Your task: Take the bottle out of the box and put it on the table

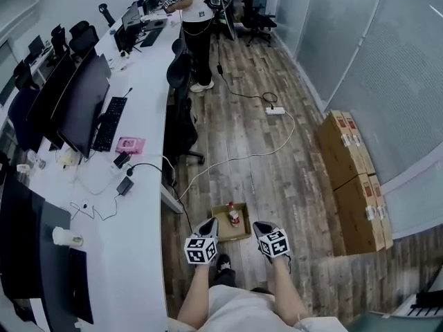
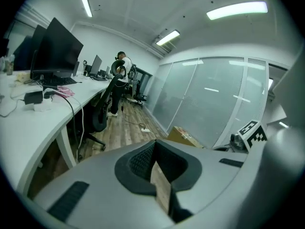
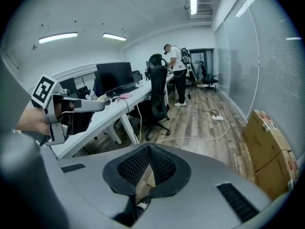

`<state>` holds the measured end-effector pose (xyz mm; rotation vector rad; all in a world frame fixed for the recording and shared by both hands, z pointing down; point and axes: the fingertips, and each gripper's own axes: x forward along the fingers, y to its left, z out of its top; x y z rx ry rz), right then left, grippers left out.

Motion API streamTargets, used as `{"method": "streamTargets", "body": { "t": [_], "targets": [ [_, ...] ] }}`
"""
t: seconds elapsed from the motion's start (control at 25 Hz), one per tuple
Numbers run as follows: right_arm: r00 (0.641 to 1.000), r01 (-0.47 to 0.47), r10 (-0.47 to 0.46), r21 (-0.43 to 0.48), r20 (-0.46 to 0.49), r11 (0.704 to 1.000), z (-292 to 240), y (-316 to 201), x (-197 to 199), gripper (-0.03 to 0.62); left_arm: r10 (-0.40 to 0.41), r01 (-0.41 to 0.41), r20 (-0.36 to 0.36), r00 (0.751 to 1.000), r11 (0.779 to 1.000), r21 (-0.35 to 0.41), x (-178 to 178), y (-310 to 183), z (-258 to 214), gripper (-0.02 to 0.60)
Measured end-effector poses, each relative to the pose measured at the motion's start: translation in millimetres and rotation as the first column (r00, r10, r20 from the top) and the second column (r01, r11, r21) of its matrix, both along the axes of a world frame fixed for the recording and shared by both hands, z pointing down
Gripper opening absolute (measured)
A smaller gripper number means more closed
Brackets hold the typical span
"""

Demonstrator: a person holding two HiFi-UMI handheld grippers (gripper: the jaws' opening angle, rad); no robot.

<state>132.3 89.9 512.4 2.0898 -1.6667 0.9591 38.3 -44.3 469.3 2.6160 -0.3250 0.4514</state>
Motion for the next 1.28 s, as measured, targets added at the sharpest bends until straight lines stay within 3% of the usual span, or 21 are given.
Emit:
{"method": "streamTargets", "body": {
  "t": [0.16,0.32,0.56,0.92,1.16,1.28],
  "targets": [
    [0.999,0.003,-0.003,0.008,0.041,1.0,1.6,-37.5,22.4,0.038,-0.019,0.018,-0.028,0.999,0.999,-0.041,22.4,-35.1,6.9,0.012],
    [0.996,0.084,-0.084,-0.08,0.005,0.993,18.7,-57.2,42.8,0.038,-0.019,0.019,0.008,1.0,0.998,-0.054,35.8,-50.9,29.1,0.012],
    [0.971,0.226,-0.236,-0.206,-0.025,0.952,67.5,-85.2,78.2,0.04,-0.053,0.058,0.069,0.996,0.996,-0.072,53.3,-74.8,81.1,0.012],
    [0.893,0.432,-0.45,-0.26,-0.009,0.863,118.3,-165.6,123.6,0.04,-0.151,0.17,0.176,0.973,0.98,-0.102,69.9,-94.9,144.5,0.012],
    [0.863,0.492,-0.505,-0.275,0.027,0.826,175.3,-200.9,142.9,0.04,-0.159,0.184,0.227,0.961,0.978,-0.097,102.0,-96.4,194.5,0.012],
    [0.868,0.482,-0.497,-0.27,0.015,0.834,219.4,-221.4,164.8,0.04,-0.176,0.198,0.215,0.961,0.976,-0.085,121.3,-107.7,223.5,0.012]
  ]
}}
